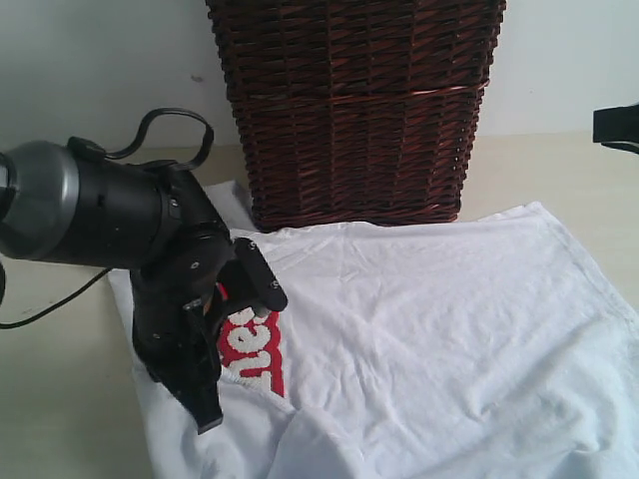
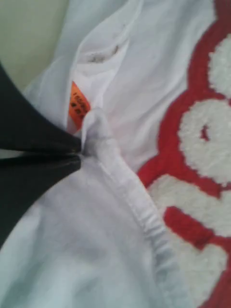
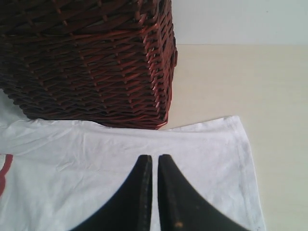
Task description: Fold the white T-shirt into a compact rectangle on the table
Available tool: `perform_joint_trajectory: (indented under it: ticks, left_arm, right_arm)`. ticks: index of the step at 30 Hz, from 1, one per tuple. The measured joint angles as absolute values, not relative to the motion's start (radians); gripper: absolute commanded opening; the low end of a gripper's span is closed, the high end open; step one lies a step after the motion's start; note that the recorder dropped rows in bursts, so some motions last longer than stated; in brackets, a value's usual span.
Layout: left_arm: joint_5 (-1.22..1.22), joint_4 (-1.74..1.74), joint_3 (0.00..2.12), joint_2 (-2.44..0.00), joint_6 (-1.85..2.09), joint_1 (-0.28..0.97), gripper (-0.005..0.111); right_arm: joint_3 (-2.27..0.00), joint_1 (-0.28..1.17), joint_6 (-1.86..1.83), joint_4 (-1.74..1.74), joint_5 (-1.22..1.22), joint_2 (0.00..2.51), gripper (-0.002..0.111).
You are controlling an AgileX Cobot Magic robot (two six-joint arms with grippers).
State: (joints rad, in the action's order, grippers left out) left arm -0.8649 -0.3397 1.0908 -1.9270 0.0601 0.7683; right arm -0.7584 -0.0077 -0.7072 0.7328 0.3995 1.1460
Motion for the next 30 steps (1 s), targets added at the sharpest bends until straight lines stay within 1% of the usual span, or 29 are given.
perform_joint_trajectory:
  ticks: [6, 9, 11, 12, 17, 19, 21, 23, 24, 26, 30]
  left_arm:
    - [-0.910, -0.340, 1.030, -1.801, 0.000, 0.768, 0.000]
    - [-1.022, -0.331, 0.992, -1.732, -0.054, 0.768, 0.000]
    - [-1.108, -0.298, 0.945, -1.697, -0.067, 0.768, 0.000]
    - [-1.144, -0.264, 0.889, -1.677, -0.074, 0.768, 0.000]
    - [-1.155, -0.174, 0.772, -1.662, -0.080, 0.768, 0.000]
    - [-1.096, -0.228, 0.768, -1.662, -0.112, 0.768, 0.000]
    - [-1.026, -0.384, 0.782, -1.662, -0.282, 0.768, 0.000]
    - [-1.006, -0.563, 0.804, -1.651, -0.492, 0.768, 0.000]
    - [-0.999, -0.601, 0.809, -1.637, -0.538, 0.768, 0.000]
    - [-1.006, -0.538, 0.813, -1.603, -0.489, 0.768, 0.000]
    - [-1.118, -0.199, 0.813, -1.584, -0.167, 0.768, 0.000]
  right_arm:
    - [-0.758, -0.008, -0.715, 0.733, 0.400, 1.146, 0.005]
    - [-0.758, -0.008, -0.722, 0.733, 0.400, 1.146, 0.005]
    - [-0.758, -0.008, -0.722, 0.733, 0.401, 1.146, 0.005]
    - [-0.758, -0.008, -0.722, 0.733, 0.403, 1.146, 0.005]
    - [-0.758, -0.008, -0.722, 0.733, 0.412, 1.146, 0.005]
    - [-0.758, -0.008, -0.722, 0.735, 0.414, 1.146, 0.005]
    - [-0.758, -0.008, -0.722, 0.737, 0.418, 1.146, 0.005]
    - [-0.758, -0.008, -0.722, 0.738, 0.418, 1.146, 0.005]
    - [-0.758, -0.008, -0.722, 0.741, 0.418, 1.146, 0.005]
    - [-0.758, -0.008, -0.722, 0.741, 0.418, 1.146, 0.005]
    - [-0.758, -0.008, -0.724, 0.744, 0.418, 1.146, 0.005]
